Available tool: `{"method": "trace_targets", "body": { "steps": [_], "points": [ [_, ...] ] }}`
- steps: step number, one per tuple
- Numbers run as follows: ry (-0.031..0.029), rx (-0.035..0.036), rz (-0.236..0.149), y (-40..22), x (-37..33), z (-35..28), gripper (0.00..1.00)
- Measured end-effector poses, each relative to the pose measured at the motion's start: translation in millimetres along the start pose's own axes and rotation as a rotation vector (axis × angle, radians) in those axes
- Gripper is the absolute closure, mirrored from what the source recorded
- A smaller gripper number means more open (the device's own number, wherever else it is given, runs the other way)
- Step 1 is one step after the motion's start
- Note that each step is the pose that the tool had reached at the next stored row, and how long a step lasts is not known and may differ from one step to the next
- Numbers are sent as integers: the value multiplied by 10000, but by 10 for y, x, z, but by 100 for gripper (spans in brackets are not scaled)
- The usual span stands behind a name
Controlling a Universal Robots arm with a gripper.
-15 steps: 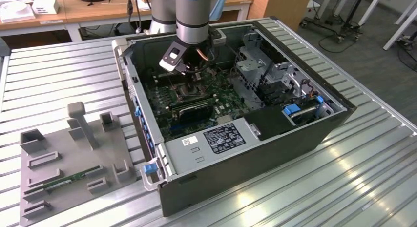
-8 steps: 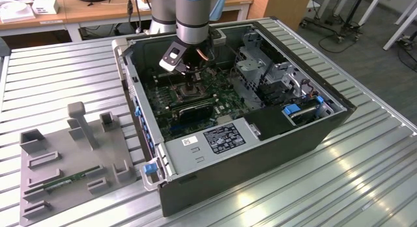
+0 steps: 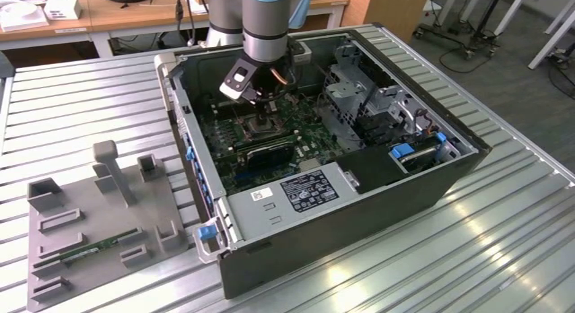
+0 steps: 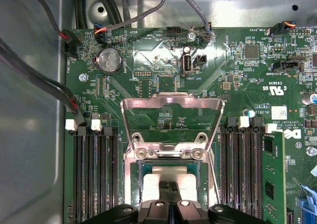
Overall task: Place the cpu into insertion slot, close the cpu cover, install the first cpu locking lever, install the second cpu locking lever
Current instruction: 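Place the cpu into insertion slot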
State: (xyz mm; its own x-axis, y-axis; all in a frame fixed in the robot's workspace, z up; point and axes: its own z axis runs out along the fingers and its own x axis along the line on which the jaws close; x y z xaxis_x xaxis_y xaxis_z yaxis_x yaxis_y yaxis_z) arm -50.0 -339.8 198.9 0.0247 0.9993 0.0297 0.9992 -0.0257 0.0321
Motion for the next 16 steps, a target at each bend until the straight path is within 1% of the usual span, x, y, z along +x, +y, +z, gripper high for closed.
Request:
{"method": "trace_targets", "body": {
  "steps": [4, 11, 13, 15, 16],
  "points": [
    [6, -5, 0, 0, 0, 11, 89],
    [9, -8, 0, 1, 1, 7, 89],
    [38, -25, 0, 4, 6, -12, 89],
    [13, -10, 0, 4, 5, -62, 89],
    [14, -10, 0, 5, 5, -86, 89]
  ]
}}
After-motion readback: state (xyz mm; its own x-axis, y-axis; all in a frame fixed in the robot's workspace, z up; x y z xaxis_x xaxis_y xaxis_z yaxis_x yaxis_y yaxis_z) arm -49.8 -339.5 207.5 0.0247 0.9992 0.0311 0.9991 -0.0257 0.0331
